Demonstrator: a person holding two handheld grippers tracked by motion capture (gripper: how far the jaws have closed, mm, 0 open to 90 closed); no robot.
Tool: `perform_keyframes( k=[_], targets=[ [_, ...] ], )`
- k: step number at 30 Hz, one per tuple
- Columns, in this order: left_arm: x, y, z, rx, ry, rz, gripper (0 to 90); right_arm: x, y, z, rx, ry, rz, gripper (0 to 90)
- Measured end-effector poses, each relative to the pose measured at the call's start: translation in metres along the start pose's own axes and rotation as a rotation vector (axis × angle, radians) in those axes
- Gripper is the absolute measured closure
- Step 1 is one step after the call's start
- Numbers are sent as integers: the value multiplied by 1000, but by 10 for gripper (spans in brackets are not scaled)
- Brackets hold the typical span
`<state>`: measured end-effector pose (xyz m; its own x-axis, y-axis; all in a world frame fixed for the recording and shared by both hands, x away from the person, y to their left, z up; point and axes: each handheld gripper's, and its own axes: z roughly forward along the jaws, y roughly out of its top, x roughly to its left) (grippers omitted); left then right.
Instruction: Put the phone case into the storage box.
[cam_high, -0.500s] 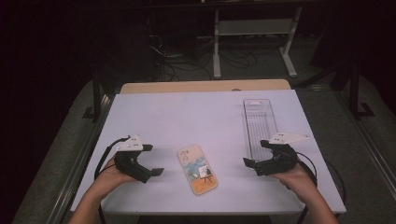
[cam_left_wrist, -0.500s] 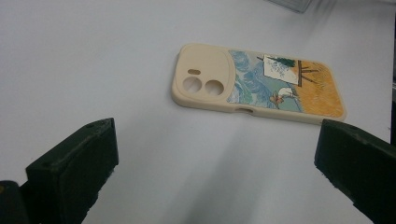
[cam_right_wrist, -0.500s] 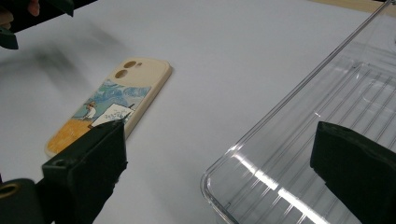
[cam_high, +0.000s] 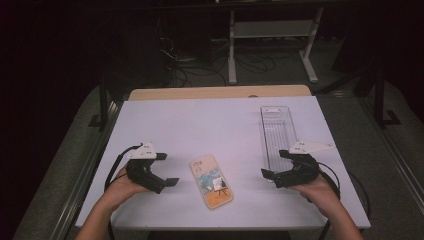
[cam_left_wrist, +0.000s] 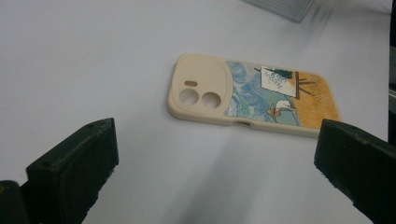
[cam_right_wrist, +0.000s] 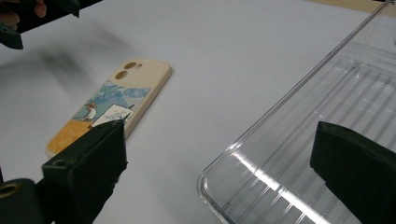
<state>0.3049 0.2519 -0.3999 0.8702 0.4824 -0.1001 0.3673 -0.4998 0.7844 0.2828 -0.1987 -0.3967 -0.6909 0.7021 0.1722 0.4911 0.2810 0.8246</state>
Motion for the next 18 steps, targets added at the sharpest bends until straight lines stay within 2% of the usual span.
perform_keyframes(
  k=[14, 18],
  targets=[
    [-7, 11, 9, -19, -36, 0, 0, 1, 2, 1, 2, -1, -1, 33],
    [-8, 15, 13, -27, -52, 5, 28, 1, 2, 1, 3, -1, -8, 33]
  ],
)
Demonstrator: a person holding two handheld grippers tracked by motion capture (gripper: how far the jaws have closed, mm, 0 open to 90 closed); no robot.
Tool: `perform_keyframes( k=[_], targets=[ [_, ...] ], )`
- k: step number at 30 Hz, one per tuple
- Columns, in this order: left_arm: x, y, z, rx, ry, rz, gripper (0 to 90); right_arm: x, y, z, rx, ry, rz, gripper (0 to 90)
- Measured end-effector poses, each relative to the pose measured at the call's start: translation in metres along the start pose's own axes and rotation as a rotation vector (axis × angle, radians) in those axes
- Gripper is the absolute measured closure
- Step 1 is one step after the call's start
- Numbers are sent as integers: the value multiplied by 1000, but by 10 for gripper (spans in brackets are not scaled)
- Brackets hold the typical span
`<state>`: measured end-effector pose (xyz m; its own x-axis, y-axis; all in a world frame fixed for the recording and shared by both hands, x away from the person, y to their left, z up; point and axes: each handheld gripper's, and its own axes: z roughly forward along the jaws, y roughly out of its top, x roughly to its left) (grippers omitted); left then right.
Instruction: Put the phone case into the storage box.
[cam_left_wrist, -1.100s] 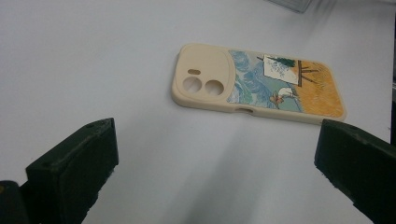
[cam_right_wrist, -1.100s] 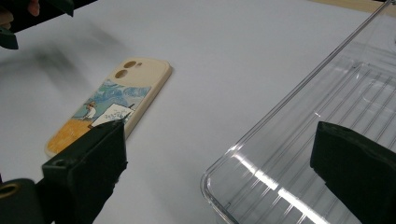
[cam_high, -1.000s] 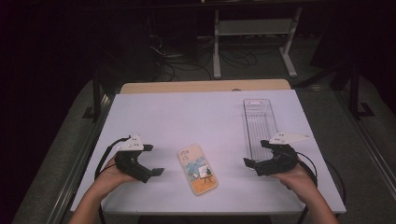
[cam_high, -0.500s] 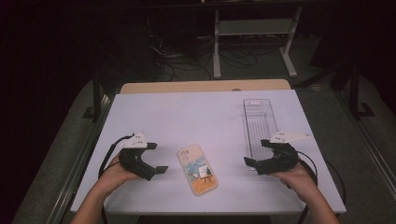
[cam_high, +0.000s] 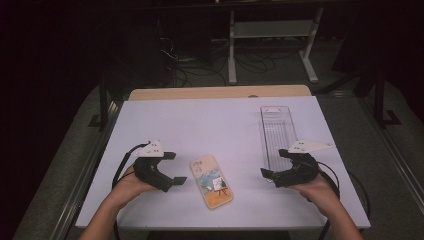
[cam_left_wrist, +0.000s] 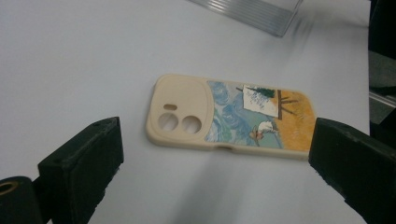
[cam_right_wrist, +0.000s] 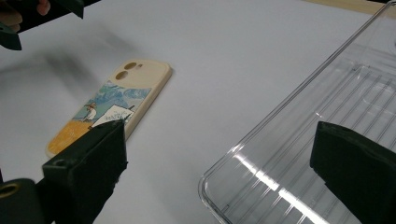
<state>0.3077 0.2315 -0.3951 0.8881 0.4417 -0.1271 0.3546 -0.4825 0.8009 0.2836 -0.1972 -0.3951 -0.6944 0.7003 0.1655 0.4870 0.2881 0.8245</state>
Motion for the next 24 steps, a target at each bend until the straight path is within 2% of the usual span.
perform_keyframes(
  k=[11, 12, 18, 23, 24],
  targets=[
    [-3, 8, 8, -15, -13, 1, 77, -1, 1, 0, 1, 3, 5, 34],
    [-3, 9, 8, -12, -15, 12, 99, -1, 1, 0, 1, 3, 2, 35],
    [-7, 14, 14, -13, -29, 23, 165, 0, 1, 1, 10, -1, 5, 37],
    [-10, 18, 21, -15, -45, 19, 252, 0, 0, 1, 11, -2, 3, 37],
    [-9, 19, 22, -12, -48, 28, 270, 0, 1, 1, 11, -1, 4, 37]
  ],
)
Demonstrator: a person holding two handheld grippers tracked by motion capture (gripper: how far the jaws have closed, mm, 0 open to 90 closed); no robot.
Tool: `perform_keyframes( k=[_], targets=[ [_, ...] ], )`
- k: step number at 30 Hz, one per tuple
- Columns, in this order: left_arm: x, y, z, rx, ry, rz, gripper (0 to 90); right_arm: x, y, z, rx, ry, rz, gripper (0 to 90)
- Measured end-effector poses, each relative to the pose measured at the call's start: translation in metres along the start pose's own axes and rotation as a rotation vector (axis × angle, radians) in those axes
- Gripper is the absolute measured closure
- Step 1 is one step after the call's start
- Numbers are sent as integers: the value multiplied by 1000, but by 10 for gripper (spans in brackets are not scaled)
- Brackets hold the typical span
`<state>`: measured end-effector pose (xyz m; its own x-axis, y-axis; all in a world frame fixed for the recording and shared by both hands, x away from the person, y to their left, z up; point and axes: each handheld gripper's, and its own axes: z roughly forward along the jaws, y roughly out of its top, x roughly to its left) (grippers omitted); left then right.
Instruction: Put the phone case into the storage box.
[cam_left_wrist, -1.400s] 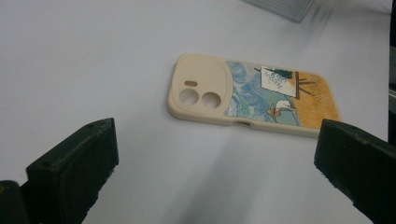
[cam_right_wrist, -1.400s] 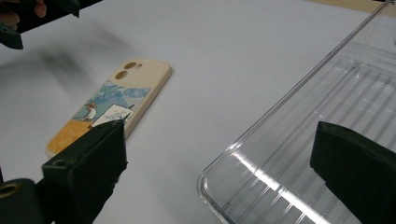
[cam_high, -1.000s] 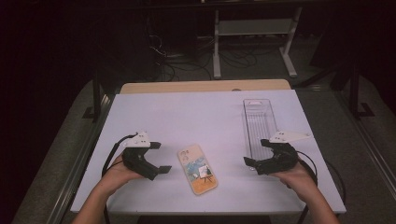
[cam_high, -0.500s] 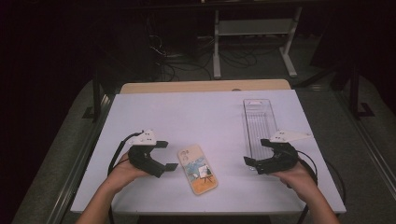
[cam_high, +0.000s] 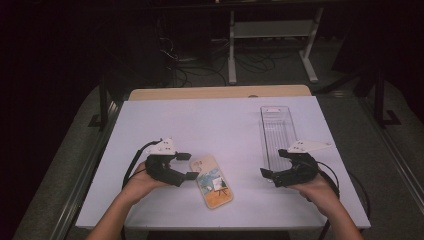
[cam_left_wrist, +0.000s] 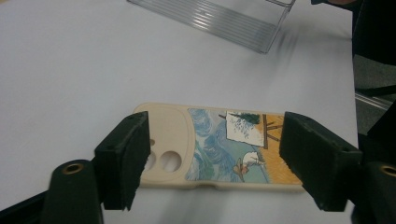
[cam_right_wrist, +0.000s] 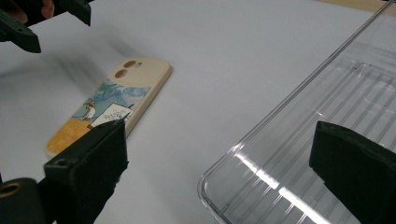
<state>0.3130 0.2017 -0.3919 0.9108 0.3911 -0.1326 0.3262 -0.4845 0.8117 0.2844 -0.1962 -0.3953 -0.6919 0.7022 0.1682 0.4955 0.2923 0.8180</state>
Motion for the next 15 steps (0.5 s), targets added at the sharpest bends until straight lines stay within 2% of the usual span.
perform_keyframes(
  k=[5, 15],
  targets=[
    [-1, 3, 8, -3, -15, -16, 383, 0, 0, 1, 1, 1, -2, 38],
    [-3, 12, 23, 17, -35, -7, 609, 0, 0, 1, 2, 1, -4, 38]
  ],
)
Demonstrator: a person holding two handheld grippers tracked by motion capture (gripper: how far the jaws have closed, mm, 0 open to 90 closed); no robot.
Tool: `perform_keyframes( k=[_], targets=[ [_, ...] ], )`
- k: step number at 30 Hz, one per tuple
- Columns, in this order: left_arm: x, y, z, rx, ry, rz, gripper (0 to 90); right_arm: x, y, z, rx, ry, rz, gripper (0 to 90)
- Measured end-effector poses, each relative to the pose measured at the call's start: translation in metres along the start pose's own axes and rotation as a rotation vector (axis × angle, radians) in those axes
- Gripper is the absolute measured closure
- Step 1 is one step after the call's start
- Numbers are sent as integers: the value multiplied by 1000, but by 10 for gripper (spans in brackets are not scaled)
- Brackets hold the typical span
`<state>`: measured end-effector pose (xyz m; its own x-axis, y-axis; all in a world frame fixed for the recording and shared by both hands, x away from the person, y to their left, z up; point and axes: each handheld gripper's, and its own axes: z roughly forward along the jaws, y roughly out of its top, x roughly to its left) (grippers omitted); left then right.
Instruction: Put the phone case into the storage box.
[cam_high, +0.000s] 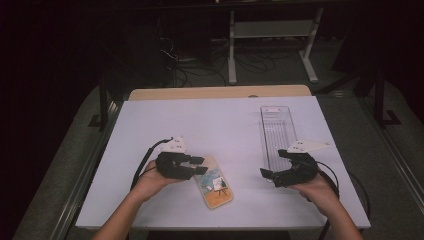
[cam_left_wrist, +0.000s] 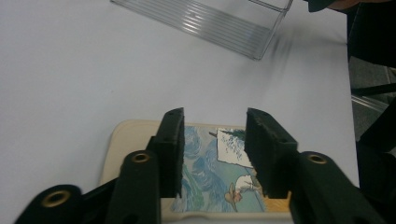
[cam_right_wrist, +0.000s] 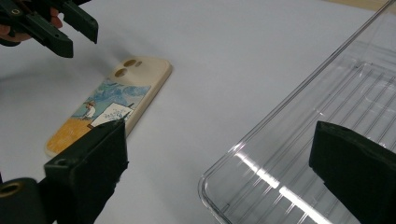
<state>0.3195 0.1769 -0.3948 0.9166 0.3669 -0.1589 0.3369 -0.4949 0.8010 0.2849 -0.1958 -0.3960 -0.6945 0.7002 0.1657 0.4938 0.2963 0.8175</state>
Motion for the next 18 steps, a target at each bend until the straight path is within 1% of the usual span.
perform_keyframes(
  k=[1, 4, 9, 10, 12, 13, 14, 16, 17, 18],
  targets=[
    [0, 1, 1, 6, 0, 9, 625, 0, 0, 0, 0, 0, 1, 39],
    [-1, 3, 5, 11, -9, 3, 690, 0, 0, 0, 1, 0, 5, 39],
    [-3, 7, 13, 25, -18, 14, 790, 0, 0, 0, 1, 1, 2, 40],
    [-4, 7, 15, 30, -22, 10, 818, 0, 0, 0, 1, 1, 3, 40],
    [-4, 9, 19, 46, -26, 16, 867, 0, 0, 0, 2, 1, 2, 40],
    [-5, 9, 21, 44, -27, 7, 893, 0, 0, 0, 1, 0, 2, 40],
    [-5, 9, 23, 52, -29, 18, 896, 0, 0, 0, 1, 0, 3, 40],
    [-7, 10, 27, 56, -28, 12, 897, 0, 0, 0, 1, 0, 3, 40],
    [-7, 11, 28, 60, -32, 20, 898, 0, 0, 0, 1, 1, 3, 41],
    [-8, 12, 30, 62, -36, 19, 898, 0, 0, 0, 2, 0, 4, 41]
  ],
)
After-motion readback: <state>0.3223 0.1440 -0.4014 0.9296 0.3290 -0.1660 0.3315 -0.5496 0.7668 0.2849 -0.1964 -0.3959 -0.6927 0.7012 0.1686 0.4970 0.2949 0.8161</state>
